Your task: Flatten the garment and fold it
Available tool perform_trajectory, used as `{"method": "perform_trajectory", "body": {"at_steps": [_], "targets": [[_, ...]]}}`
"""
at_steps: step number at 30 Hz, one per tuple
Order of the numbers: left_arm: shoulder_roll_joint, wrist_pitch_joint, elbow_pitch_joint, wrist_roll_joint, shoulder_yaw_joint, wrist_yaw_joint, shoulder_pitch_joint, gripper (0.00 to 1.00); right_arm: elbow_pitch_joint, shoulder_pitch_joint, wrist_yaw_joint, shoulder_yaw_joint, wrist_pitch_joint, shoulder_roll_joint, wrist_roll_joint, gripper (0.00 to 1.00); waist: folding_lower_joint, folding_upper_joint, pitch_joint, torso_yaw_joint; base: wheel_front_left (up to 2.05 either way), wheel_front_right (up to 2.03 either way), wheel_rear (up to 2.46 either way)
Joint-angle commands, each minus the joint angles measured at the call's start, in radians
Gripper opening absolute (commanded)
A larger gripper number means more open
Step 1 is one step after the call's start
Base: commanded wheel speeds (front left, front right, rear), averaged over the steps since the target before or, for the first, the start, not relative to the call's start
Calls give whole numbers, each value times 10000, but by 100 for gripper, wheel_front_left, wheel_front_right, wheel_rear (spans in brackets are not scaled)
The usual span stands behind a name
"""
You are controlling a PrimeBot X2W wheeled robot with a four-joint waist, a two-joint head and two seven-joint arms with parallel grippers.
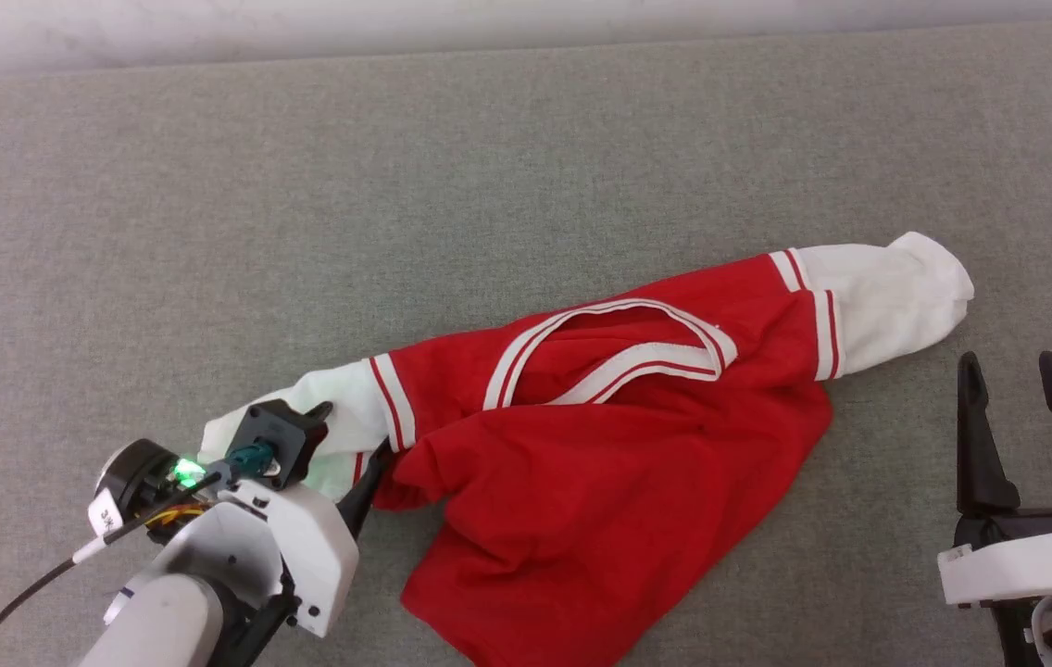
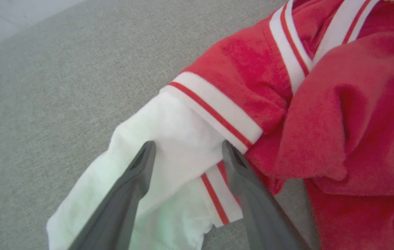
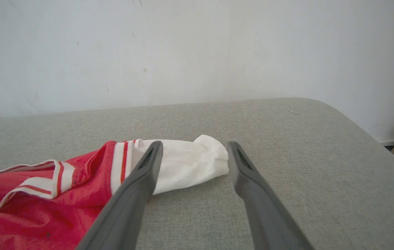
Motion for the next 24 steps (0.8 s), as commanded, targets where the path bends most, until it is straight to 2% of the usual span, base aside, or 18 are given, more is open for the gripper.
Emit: {"method": "perform_trajectory", "body": {"at_steps": [1,2,3,12,16,20,22,23,24], "targets": [[23,-105,146,57,-61,-44,-210,100,3,-129,-9,16,-63,16,69,100,-1,1,37,-26,0,0,0],[8,-132,204,49,-80,-55,-245,46,-5,-148,-9,15,-58,16,68,100,-1,1,46,-28,0,0,0],[-7,-170,251,35,-94,-66,-284,0,-14,-166,-9,8,-53,16,61,100,-1,1,54,-28,0,0,0],[-65,-654,295,-140,89,-53,-633,0,-106,-163,-9,-130,-10,16,3,100,-1,1,37,9,0,0,0],[127,-756,124,-38,294,16,-978,0,-165,-150,-9,-126,10,16,7,100,-1,1,97,8,0,0,0],[350,-606,-144,-38,176,-110,-1028,0,-184,-179,-9,-56,-4,16,31,100,-1,1,189,-72,0,0,0],[345,-704,-293,6,149,-47,-915,77,-152,-153,-9,-85,-14,16,44,100,-1,1,232,-75,0,0,0],[350,-713,-343,23,116,-17,-812,100,-139,-140,-9,-87,-18,16,45,100,-1,1,249,-75,0,0,0],[361,-749,-396,50,103,31,-706,100,-131,-132,-9,-86,-22,16,46,100,-1,1,263,-74,0,0,0]]}}
